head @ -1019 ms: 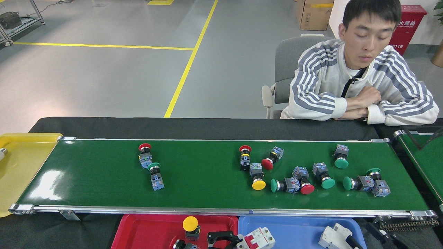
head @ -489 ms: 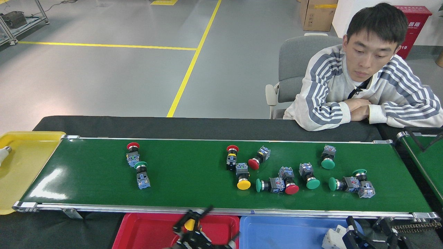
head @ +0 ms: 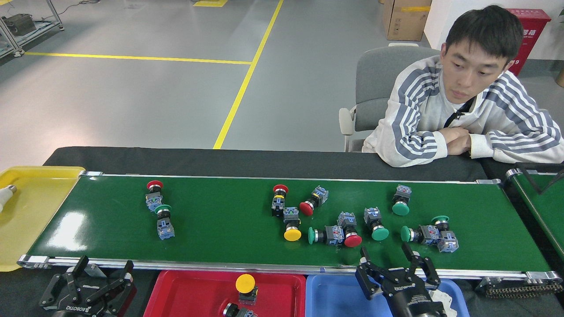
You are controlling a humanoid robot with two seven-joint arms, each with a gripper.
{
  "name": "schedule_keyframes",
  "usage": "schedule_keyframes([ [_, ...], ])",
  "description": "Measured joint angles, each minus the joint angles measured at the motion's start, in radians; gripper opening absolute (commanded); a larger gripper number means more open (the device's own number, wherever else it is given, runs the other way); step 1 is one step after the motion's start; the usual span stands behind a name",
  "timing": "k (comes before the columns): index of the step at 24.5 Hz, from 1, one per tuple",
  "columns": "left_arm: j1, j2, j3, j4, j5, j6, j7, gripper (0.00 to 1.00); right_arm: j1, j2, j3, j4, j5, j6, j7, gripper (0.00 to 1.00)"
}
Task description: Pick switch part from conveyor to tray
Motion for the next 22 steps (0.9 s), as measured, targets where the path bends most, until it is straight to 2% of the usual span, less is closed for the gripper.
schedule_keyframes([
  [4, -0.05, 0.0, -0.003, 0.04, 0.0, 0.002, -0.009, 1.0, -0.083, 0.0, 0.091, 0.079, 0.004, 0.08, 0.013, 0.98],
  [9, -0.142, 0.0, -0.003, 0.139, 0.0, 0.001, -0.088, 1.0, -0.161, 0.004, 0.202, 0.172, 0.004, 0.135, 0.026, 0.98],
  [12, -0.199, 0.0, -0.003, 0.2, 0.0, 0.0, -0.118, 1.0, -0.201, 0.037, 0.222, 0.231, 0.004, 0.141, 0.032, 0.98],
  [15, -0.237, 0.0, -0.003, 0.245, -0.001, -0.005, -0.13, 1.0, -0.289, 0.081, 0.227, 0.351, 0.009, 0.145, 0.033, 0.97],
  [16, -0.251, 0.0, -0.003, 0.261, -0.006, -0.006, -0.133, 1.0, -0.318, 0.088, 0.232, 0.388, 0.009, 0.152, 0.033, 0.92],
  [17, -0.266, 0.0, -0.005, 0.278, -0.011, 0.002, -0.134, 1.0, -0.344, 0.09, 0.239, 0.417, 0.009, 0.162, 0.033, 0.81],
  [19, -0.305, 0.003, -0.016, 0.325, -0.019, 0.024, -0.135, 1.0, -0.392, 0.09, 0.274, 0.472, 0.009, 0.189, 0.033, 0.54],
  [21, -0.348, 0.021, -0.038, 0.38, -0.02, 0.058, -0.136, 1.0, -0.432, 0.09, 0.315, 0.519, 0.008, 0.203, 0.034, 0.21],
  [22, -0.366, 0.037, -0.05, 0.409, -0.02, 0.078, -0.137, 1.0, -0.445, 0.09, 0.327, 0.539, 0.007, 0.205, 0.034, 0.1],
])
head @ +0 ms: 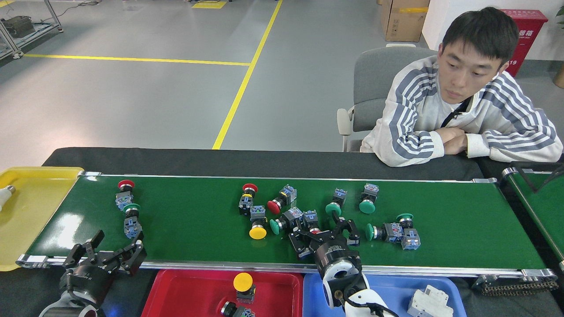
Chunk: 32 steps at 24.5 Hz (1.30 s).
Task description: Pick switch part from conveyor to tray
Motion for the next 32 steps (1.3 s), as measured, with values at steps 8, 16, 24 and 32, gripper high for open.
schedule_keyframes([
  [8, -0.065, 0.053, -0.102, 0.159, 0.002, 0.13, 0.023, 0.17, -0.007, 0.0, 0.025, -0.026, -0.007, -0.003, 0.0, 0.02],
  [16, 0.029, 0.06, -0.131, 0.07, 0.003, 0.068, 0.141, 0.0, 0.172, -0.074, 0.257, -0.332, -0.003, -0.094, -0.001, 0.77],
  [24, 0.404, 0.019, -0.143, -0.452, 0.06, -0.324, 0.155, 1.0, 0.222, -0.138, 0.386, -0.425, 0.0, -0.116, -0.053, 1.0],
  [32, 0.481, -0.035, -0.131, -0.496, 0.062, -0.355, 0.15, 1.0, 0.379, -0.21, 0.001, -0.608, -0.01, -0.107, -0.124, 1.0],
])
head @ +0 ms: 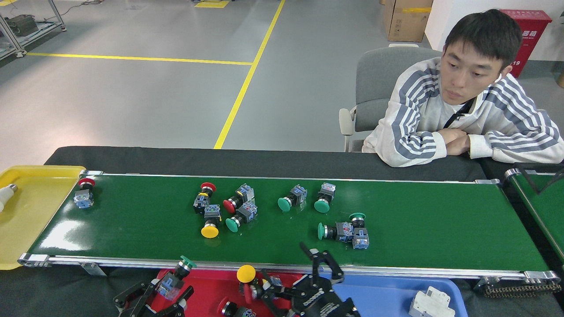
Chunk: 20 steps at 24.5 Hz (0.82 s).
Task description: Pick switch part from conveyor to tray
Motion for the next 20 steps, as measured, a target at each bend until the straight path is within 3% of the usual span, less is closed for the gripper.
schedule_keyframes([
  [4, 0.0, -0.013, 0.069, 0.003, 0.002, 0.0, 0.003, 1.0, 0.087, 0.031, -0.252, -0.005, -0.011, 0.004, -0.03, 1.0],
  [6, -0.001, -0.03, 0.126, 0.003, 0.002, 0.007, 0.005, 1.0, 0.142, 0.038, -0.333, -0.004, -0.042, 0.006, -0.056, 1.0],
  [9, -0.017, -0.03, 0.186, 0.033, 0.003, 0.097, 0.008, 1.0, 0.199, 0.046, -0.449, -0.004, -0.087, 0.001, -0.082, 1.0],
  [13, -0.021, -0.001, 0.237, 0.068, 0.003, 0.141, 0.009, 1.0, 0.248, 0.05, -0.568, -0.003, -0.104, -0.017, -0.092, 1.0],
  [20, -0.041, -0.001, 0.207, 0.069, -0.002, 0.151, 0.008, 1.0, 0.248, 0.049, -0.738, 0.016, -0.153, -0.27, -0.096, 1.0],
])
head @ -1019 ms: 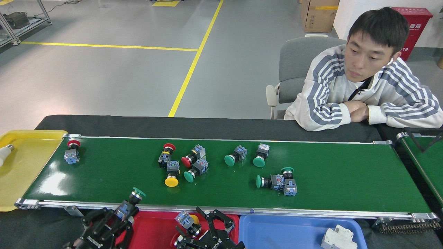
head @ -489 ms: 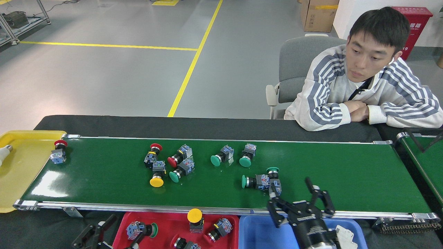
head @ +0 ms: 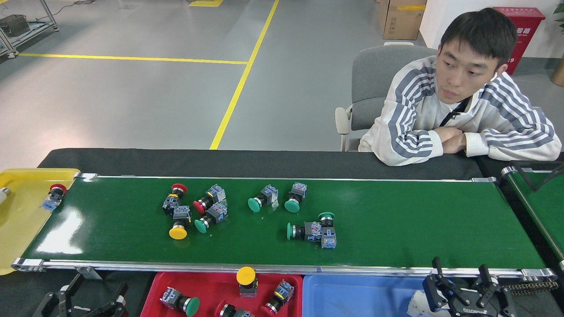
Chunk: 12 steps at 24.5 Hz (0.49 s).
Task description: Pick switch part from conveyor to tray
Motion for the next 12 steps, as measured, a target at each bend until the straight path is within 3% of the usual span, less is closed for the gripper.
schedule_keyframes([
  [4, -0.092, -0.001, -0.081, 0.02, -0.001, 0.045, -0.06, 1.0, 0.0, 0.0, -0.022, 0.011, -0.001, -0.071, 0.002, 1.0],
  [12, -0.242, 0.029, -0.11, 0.227, -0.001, 0.14, -0.106, 1.0, 0.0, 0.0, -0.032, 0.014, -0.001, -0.143, 0.017, 1.0],
])
